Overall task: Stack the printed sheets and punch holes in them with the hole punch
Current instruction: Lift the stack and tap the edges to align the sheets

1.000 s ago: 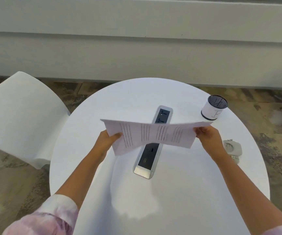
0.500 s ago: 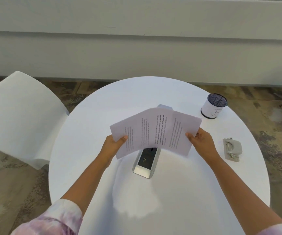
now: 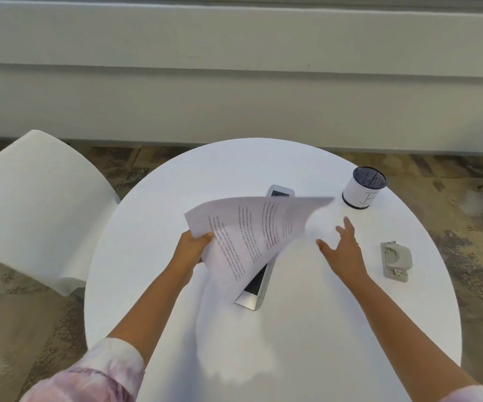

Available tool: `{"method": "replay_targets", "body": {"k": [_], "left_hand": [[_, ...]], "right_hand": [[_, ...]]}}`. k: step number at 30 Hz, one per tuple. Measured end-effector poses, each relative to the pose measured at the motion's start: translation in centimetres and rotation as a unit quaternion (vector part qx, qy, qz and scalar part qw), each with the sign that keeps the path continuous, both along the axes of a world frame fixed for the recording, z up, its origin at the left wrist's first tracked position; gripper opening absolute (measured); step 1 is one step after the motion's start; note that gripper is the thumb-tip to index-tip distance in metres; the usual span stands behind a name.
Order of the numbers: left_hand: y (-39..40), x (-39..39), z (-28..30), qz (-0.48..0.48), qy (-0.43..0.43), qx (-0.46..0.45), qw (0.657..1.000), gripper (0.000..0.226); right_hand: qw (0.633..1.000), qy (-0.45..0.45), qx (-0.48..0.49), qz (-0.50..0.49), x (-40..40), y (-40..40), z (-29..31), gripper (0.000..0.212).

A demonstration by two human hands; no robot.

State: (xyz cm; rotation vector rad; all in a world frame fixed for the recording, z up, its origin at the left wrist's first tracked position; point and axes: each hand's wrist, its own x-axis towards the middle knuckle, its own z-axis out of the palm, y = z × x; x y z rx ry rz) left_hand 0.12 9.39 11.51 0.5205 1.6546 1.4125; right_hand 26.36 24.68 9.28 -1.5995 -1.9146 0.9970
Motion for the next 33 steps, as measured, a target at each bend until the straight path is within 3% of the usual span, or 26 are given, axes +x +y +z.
{"method": "replay_targets", "body": {"k": [4, 6, 8, 10, 11, 13, 17, 22, 27, 33], "left_hand": [[-0.2, 1.0, -0.4, 0.018, -0.073, 0.029, 0.997, 0.031], [-0.2, 1.6, -0.7, 0.022, -0.113, 0.048, 0.992, 0.034], [-0.2, 2.3, -0.9, 0.027, -0.147, 0.066, 0.987, 0.036], [-0.4, 3.0, -1.3, 0.029, -0.174, 0.08, 0.981, 0.036], [-0.5, 3.3, -1.5, 0.029, -0.186, 0.088, 0.978, 0.035], [-0.8, 3.7, -1.8, 0.029, -0.206, 0.1, 0.973, 0.034], [-1.0, 3.4, -1.8, 0.019, -0.195, 0.109, 0.975, 0.037], [-0.4, 0.9, -0.2, 0.019, -0.132, 0.099, 0.986, 0.037], [0.5, 0.6, 0.8, -0.087, 0.05, 0.034, 0.994, 0.03], [1.7, 2.4, 1.9, -0.055, 0.133, 0.053, 0.988, 0.015]], "right_hand": [[0.994, 0.001, -0.11, -0.016, -0.9, -1.4, -0.4, 0.078], [0.969, 0.074, -0.234, -0.028, -1.6, -2.1, -0.5, 0.07], [0.911, 0.21, -0.354, -0.021, -2.3, -2.7, -0.5, 0.042], [0.874, 0.303, -0.38, 0.002, -2.8, -2.8, -0.3, 0.015], [0.869, 0.331, -0.366, 0.002, -3.1, -2.8, -0.1, 0.01], [0.882, 0.346, -0.32, -0.017, -3.5, -2.5, 0.4, 0.021], [0.95, 0.252, -0.186, -0.014, -3.1, -1.4, 1.3, 0.026], [0.959, 0.244, -0.145, 0.006, -2.1, -0.6, 1.9, 0.033], [0.975, 0.195, -0.105, 0.035, -2.6, -0.8, 2.6, 0.036], [0.989, 0.141, -0.006, 0.049, -4.0, -1.6, 3.7, 0.032]]}}
